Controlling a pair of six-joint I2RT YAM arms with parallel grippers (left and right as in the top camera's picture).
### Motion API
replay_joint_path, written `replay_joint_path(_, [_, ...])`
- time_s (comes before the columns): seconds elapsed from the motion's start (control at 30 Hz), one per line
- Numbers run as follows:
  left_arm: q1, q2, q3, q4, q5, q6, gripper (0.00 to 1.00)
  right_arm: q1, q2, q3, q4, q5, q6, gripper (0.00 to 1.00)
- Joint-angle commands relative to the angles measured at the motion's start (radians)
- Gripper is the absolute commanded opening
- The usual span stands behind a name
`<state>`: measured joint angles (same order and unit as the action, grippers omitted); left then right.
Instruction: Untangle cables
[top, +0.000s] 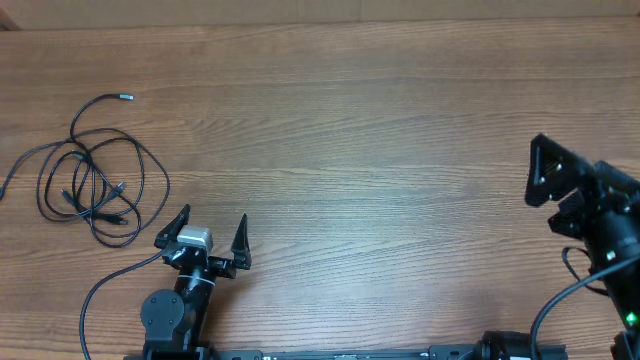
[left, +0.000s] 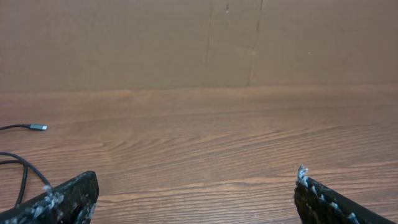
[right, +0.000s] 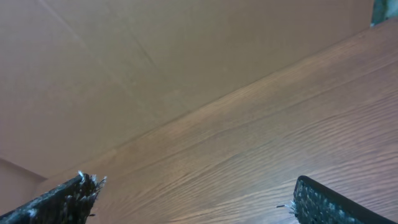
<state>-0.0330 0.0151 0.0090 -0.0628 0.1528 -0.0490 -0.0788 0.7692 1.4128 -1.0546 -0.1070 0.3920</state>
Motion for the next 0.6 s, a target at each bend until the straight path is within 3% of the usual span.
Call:
replay_joint_path(0.0, [-0.006,-0.010,-0.004,-0.002,0.000,0.000,1.00,-0.003,-0.084,-0.048,-0.008,-0.005,0.000,1.00])
replay_joint_path(0.13, [-0.006,-0.010,-0.004,-0.002,0.000,0.000,1.00,-0.001,-0.330,-0.269,0.074,0.008,0.001,1.00])
replay_joint_path(0.43, [-0.006,-0.010,-0.004,-0.002,0.000,0.000,1.00,0.001,-0.701,-0.737,0.388,-0.078,0.001,1.00])
replay_joint_path(0.57, [-0.006,-0.010,-0.004,-0.002,0.000,0.000,0.99,0.025,-0.765,-0.831,0.536,-0.073,0.001,1.00])
